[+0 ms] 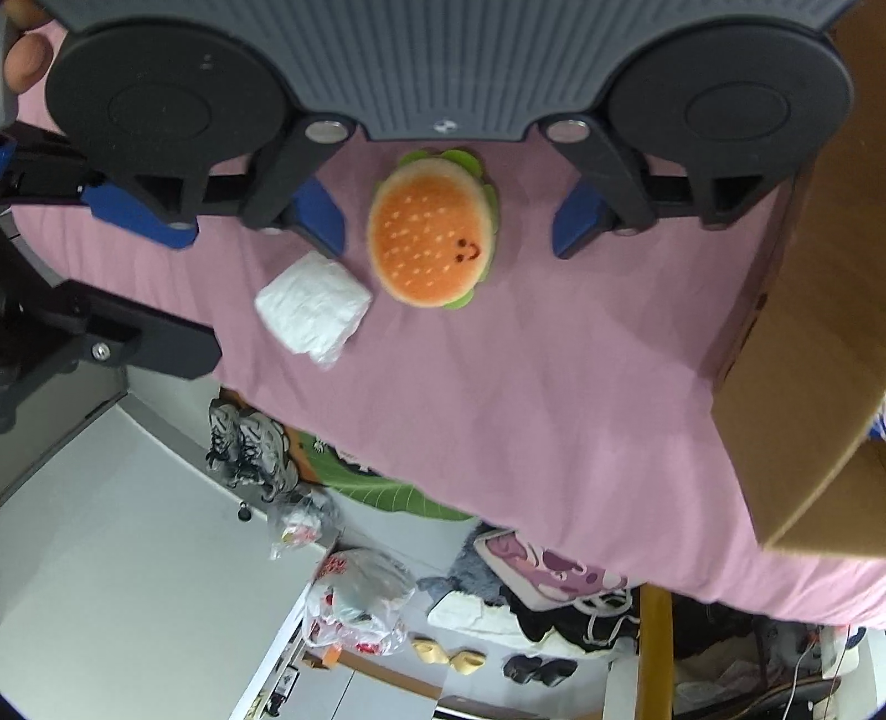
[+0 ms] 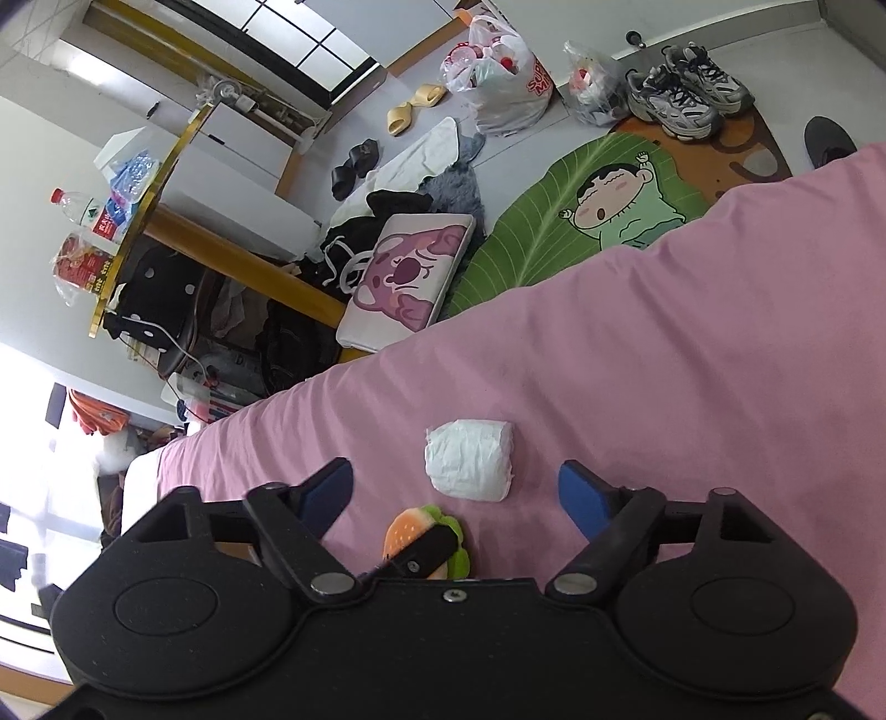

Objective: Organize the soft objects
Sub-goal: 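Grasp the burger toy with the left tool while the right tool grasps the white cloth, then carry the burger toy and white cloth over the box with both tools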

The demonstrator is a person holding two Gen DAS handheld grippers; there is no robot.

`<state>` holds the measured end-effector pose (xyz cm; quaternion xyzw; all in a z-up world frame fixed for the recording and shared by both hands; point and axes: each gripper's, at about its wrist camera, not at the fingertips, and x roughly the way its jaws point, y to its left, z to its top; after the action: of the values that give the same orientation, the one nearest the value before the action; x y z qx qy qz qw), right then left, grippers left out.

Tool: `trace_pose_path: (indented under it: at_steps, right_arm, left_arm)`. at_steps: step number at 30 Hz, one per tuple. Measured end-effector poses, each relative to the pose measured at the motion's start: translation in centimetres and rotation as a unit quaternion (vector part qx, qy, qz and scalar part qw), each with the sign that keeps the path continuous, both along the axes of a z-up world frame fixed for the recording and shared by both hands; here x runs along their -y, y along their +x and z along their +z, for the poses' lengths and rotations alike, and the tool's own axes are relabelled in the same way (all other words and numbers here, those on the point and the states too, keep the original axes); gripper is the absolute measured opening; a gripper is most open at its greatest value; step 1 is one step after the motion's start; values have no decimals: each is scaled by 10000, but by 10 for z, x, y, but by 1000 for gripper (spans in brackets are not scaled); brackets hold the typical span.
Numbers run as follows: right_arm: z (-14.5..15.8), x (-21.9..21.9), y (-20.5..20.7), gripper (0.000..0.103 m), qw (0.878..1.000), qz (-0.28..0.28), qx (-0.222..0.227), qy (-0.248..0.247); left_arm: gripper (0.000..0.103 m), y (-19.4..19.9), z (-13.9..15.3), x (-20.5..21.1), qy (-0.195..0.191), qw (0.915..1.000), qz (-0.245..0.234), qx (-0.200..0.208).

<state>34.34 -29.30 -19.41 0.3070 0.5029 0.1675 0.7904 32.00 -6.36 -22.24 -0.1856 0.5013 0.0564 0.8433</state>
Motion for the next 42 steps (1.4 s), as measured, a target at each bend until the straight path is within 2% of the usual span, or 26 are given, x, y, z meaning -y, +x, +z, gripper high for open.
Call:
trace_pose_path:
  at_steps: [1, 3, 6, 14, 22, 24, 25, 31, 42]
  right_arm:
    - [-2, -2, 1, 77, 10000, 19, -1, 1]
    - [-5, -6, 4, 74, 10000, 42, -1, -8]
    - [-10, -10, 7, 73, 10000, 44, 4, -47]
    - [-17, -22, 9, 69, 9996, 48, 71, -263]
    - [-22, -36, 6, 63, 9972, 29, 344, -658]
    - [-25, -40, 7, 53, 9968, 82, 315, -735]
    - [-27, -41, 7, 40, 9965, 130, 300, -765]
    - [-13, -42, 1, 39, 9948, 304, 341, -910]
    - [28, -41, -16, 39, 9936, 521, 482, -883]
  left_arm:
    - [60, 0, -3, -2, -72, 10000, 44, -45]
    - [42, -1, -6, -7, -224, 9995, 193, -98]
    - [38, -1, -3, -10, -229, 9994, 262, -44]
    - [37, -9, 1, -17, -364, 9983, 452, 34]
    - [37, -16, 6, -24, -375, 9979, 521, 26]
    - [37, -18, 9, -25, -362, 9979, 534, 47]
    - [37, -19, 11, -26, -353, 9979, 535, 56]
    - [37, -23, 25, -28, -359, 9981, 499, 103]
    - [37, -38, 75, -34, -330, 9975, 408, 479]
